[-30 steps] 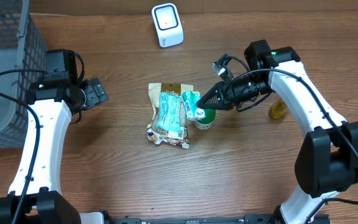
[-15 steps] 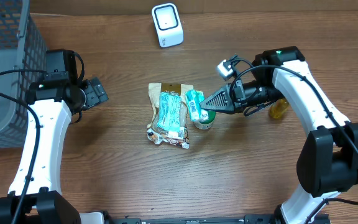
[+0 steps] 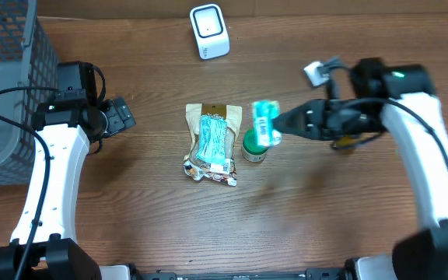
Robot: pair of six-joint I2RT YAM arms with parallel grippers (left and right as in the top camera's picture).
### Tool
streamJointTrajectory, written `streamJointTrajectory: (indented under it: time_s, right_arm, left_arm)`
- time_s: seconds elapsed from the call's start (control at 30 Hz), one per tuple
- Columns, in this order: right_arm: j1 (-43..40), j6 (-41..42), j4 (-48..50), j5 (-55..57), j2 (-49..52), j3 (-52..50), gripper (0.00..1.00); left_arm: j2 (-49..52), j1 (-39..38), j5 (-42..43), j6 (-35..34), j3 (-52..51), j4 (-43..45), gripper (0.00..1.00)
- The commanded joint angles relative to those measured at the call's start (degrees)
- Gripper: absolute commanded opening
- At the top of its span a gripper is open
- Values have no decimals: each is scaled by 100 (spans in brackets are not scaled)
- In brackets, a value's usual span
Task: Scan the item barcode
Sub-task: 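Lift the wipes pack and pull it right away from the jar, then hold the wipes pack and rotate it with the right gripper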
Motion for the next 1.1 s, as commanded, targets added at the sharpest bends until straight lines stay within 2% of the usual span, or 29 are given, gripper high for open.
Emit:
streamJointTrajectory:
  time_s: [0.0, 0.33, 0.5, 1.07]
  right_arm:
    - [-269, 341, 4, -321, -459, 127, 4]
    - [-295, 680, 4, -317, -1263, 127, 4]
    - [-291, 977, 4, -317, -1368, 127, 4]
    - [-291, 970, 7, -188, -1388, 127, 4]
  left_arm:
    - [-63, -15, -48, 72, 52, 9, 100]
    - [-66, -15, -48, 70, 52, 7, 100]
    - [-66, -15, -48, 72, 52, 7, 100]
    - [-66, -15, -48, 72, 52, 9, 100]
